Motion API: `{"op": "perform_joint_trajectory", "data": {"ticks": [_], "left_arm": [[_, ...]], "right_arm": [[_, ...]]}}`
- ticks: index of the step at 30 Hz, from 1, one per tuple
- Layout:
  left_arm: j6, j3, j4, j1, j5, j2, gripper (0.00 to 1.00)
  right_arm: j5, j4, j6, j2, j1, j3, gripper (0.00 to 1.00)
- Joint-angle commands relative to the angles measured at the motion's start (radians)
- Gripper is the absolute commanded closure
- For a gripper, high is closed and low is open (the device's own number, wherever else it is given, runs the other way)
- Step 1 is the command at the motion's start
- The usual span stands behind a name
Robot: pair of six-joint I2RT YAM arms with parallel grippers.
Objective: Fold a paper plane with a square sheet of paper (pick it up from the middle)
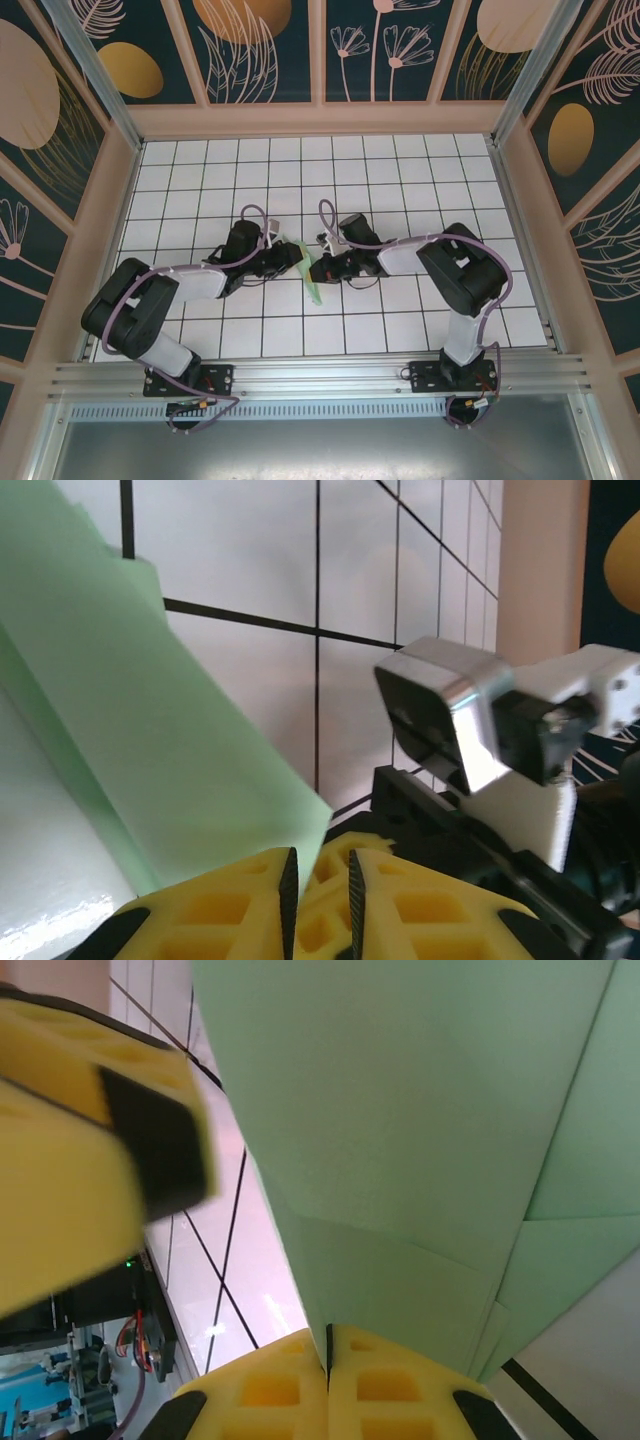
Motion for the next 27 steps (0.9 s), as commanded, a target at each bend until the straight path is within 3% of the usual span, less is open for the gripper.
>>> {"op": "perform_joint_trajectory", "data": {"ticks": [1,12,27], "left_arm": [[0.027,0.036,0.033,-0.008,-0.001,0.032,0.77],[0.014,0.056,0.080,-0.011,-0.004,0.107,0.78],[0.025,0.031,0.097,-0.014,-0.005,0.068,0.77]], "right_arm": [[-0.042,-0.011,-0.024,0.033,-0.010,0.025,0.95],[-0.068,0.029,-0.014,0.080,-0.025,0.017,0.95],[-0.185,0.068,0.002,0.103,-0.075,0.030,0.97]]}}
